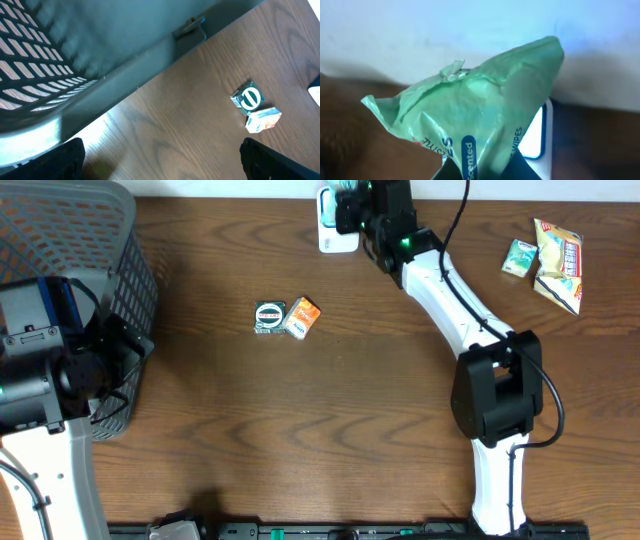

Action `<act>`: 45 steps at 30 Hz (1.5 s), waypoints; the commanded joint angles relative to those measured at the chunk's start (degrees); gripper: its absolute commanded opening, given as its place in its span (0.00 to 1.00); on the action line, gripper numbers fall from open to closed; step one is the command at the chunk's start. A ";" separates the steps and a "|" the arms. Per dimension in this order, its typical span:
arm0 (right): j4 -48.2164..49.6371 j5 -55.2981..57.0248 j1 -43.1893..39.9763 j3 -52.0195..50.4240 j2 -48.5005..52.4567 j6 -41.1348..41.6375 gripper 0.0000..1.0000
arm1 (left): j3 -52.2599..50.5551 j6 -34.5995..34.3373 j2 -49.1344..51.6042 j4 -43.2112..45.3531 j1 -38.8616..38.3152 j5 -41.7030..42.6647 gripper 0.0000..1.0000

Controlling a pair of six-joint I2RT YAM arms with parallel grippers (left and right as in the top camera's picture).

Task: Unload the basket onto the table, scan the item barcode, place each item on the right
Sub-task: 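Lift the wipes pack up to the white scanner, then carry the wipes pack to the top-right corner and release it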

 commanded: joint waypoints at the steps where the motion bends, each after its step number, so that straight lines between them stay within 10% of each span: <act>1: 5.40 1.42 0.11 0.94 4.52 3.43 0.02 | 0.61 -0.24 -0.26 -0.13 0.31 -0.35 0.98; 21: 8.90 4.09 -5.97 3.61 7.26 2.32 0.01 | 0.61 -0.24 -0.26 -0.13 0.31 -0.35 0.97; 35: -23.74 24.81 -23.89 3.45 0.59 -17.66 0.02 | 0.61 -0.24 -0.26 -0.13 0.31 -0.35 0.98; 37: -27.32 23.69 -26.77 3.45 0.61 -17.64 0.60 | 0.61 -0.24 -0.26 -0.13 0.31 -0.35 0.98; 45: -36.76 -1.86 -27.30 3.43 0.94 -16.55 0.91 | 0.61 -0.24 -0.26 -0.13 0.31 -0.35 0.97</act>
